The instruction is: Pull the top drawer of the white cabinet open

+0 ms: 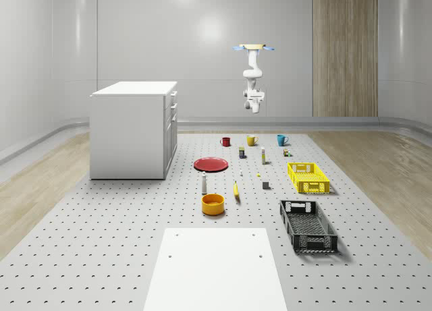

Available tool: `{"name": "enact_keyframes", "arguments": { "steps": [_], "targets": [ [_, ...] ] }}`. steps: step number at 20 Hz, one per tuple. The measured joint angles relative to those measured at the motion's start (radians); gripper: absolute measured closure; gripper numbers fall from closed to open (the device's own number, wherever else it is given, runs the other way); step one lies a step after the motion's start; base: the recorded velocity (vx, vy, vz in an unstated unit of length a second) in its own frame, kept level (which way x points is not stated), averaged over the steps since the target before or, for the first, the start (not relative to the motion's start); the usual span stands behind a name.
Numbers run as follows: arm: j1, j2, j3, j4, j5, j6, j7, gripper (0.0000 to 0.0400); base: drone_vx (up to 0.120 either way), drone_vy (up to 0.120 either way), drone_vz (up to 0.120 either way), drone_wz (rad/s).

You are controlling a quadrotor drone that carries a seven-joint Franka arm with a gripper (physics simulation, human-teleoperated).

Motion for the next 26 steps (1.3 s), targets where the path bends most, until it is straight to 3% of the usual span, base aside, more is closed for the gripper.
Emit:
{"name": "enact_keyframes", "arguments": {
  "steps": [5, 12, 18, 26],
  "targets": [
    [-0.002, 0.019, 0.001, 0.106, 0.001, -0.084, -0.001, 0.0074, 0.000, 0.000, 0.000, 0.000],
    [-0.004, 0.065, 0.003, 0.236, 0.002, -0.162, -0.002, 0.0091, 0.000, 0.000, 0.000, 0.000],
    [-0.006, 0.082, 0.003, 0.283, 0.002, -0.187, -0.003, 0.0094, 0.000, 0.000, 0.000, 0.000],
    [-0.006, 0.085, -0.003, 0.296, 0.014, -0.190, -0.004, 0.0095, 0.000, 0.000, 0.000, 0.000]
  ]
}}
